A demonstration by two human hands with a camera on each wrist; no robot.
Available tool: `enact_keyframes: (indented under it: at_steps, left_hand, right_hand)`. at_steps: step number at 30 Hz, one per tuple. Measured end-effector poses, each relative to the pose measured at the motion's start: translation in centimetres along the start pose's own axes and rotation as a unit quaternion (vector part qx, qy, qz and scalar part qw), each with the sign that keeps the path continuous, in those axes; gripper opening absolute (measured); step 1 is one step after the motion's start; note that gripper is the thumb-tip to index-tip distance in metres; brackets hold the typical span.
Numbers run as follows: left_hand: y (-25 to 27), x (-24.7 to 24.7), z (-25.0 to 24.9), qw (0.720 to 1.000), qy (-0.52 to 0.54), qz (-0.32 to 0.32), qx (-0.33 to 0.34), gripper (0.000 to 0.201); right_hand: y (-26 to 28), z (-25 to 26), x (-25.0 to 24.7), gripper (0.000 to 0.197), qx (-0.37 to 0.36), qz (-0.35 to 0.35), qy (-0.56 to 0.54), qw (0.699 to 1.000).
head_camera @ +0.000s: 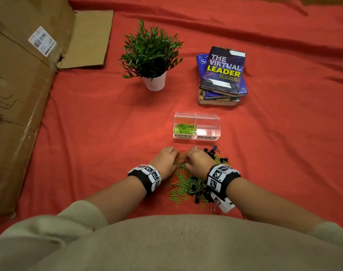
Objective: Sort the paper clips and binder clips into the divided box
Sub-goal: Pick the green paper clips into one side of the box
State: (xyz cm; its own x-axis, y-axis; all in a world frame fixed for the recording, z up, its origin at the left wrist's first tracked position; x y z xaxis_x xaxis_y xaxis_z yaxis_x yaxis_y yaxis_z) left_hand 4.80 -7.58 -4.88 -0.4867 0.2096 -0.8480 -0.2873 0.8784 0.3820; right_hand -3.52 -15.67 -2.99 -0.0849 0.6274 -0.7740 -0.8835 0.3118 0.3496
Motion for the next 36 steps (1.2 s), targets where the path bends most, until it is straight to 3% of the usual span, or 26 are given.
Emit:
enact_keyframes:
  at_steps: [4,6,14,21,25,31,36]
  left_hand:
    - [0.1,0.3,0.0,1.0,-0.026,-0.004,-0.01,0.049]
    - [0.2,0.5,-0.1,0.999,-0.052,-0.005,-0.006,0.041]
    - [0.4,0.7,-0.6,0.989,-0.142,-0.004,0.028,0.016]
    - [0.4,0.8,-1.3,0.985,-0.17,0.012,0.037,0.021]
    - [0.4,0.9,-1.3,0.986,-0.161,0.017,0.032,0.025]
    - [0.6,1.2,-1.4,0.984,-0.171,0.017,0.046,0.027]
    - [0.8,1.2,-1.4,0.984,-0.164,0.032,0.065,0.031]
  right_hand:
    - [0.3,0.4,2.0,0.065,-0.008,0.012,0.054,0.998]
    - [0.4,0.2,2.5,0.074,0.002,0.009,0.072,0.997]
    - [1.0,0.6,3.4,0.026,-0.017,0.019,0.06,0.998]
    - [0.2,0.5,2.7,0.024,0.009,0.067,0.072,0.995]
    - [-0.4,-0.5,0.7,0.019,0.056,0.076,0.018,0.995]
    - [-2.2,-1.1,-5.4,0.016,0.102,0.027,-0.156,0.982]
    - [-6.0,-0.8,-10.0,0.015,0.104,-0.073,-0.138,0.982]
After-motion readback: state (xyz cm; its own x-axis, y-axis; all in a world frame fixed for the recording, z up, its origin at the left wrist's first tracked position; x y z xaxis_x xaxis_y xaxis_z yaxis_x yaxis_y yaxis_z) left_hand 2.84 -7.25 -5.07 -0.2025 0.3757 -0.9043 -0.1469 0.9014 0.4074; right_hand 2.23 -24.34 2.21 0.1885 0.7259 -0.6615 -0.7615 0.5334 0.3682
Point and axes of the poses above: each hand's wrist, its own y-axis away from the middle knuckle, its own x-axis out of the palm, z = x × y, the point moved 6 cm from there along -y, towards the middle knuckle, and after that the axes turned 2 degrees about -y, right-handed, at the moved point
